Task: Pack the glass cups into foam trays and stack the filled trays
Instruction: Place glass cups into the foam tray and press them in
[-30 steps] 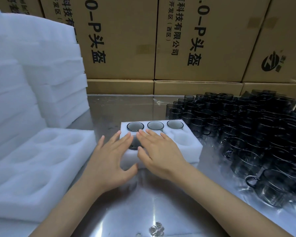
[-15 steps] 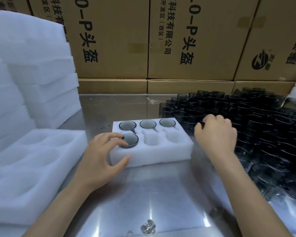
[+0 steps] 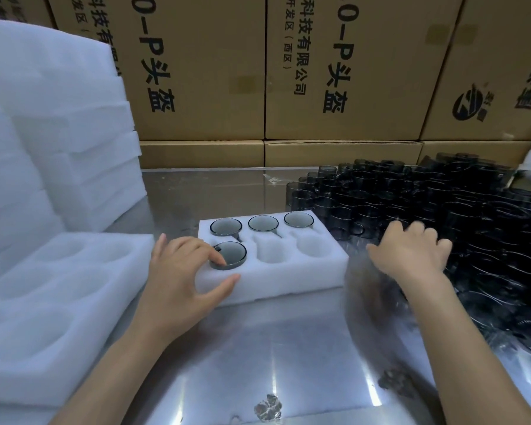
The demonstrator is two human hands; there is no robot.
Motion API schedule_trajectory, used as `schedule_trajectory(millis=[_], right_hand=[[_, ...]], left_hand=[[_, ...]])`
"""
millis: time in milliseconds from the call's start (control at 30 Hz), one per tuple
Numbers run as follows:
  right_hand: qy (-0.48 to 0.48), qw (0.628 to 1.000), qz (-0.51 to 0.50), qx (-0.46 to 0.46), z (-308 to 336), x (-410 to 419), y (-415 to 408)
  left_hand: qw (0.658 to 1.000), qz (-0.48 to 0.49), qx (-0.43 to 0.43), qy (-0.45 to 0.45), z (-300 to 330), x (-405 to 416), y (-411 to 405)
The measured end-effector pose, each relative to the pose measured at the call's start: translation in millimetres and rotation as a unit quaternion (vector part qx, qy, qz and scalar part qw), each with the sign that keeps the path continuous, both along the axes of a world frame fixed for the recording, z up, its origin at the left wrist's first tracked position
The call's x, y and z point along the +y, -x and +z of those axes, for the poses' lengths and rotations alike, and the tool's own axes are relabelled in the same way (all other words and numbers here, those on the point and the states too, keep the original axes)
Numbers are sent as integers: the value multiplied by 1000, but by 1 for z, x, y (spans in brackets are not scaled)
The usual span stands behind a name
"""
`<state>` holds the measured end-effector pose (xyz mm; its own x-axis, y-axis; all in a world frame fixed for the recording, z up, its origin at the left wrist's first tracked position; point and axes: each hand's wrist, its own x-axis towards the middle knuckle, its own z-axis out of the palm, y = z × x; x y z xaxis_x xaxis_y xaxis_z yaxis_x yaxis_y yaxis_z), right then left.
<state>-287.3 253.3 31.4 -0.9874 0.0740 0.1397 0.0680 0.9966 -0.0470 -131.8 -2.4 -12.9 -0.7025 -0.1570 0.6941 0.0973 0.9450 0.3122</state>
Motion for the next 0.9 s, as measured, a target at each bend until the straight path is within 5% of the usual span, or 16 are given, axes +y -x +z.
schedule_trajectory(millis=[133, 467, 600, 767, 900], right_hand=[[-1, 998, 60, -34, -1, -6, -2], [249, 955, 157, -41, 3, 3, 7], [168, 968, 156, -106, -3, 1, 10], [220, 965, 145, 10, -4, -3, 7], [398, 897, 144, 125, 6, -14, -5]], left_hand=[[1000, 3, -3, -1, 1, -1, -1], [999, 32, -22, 15, 5, -3, -5], [999, 31, -35, 9, 5, -3, -5], [999, 30, -45, 3, 5, -3, -5], [998, 39, -48, 4, 6, -1, -5]])
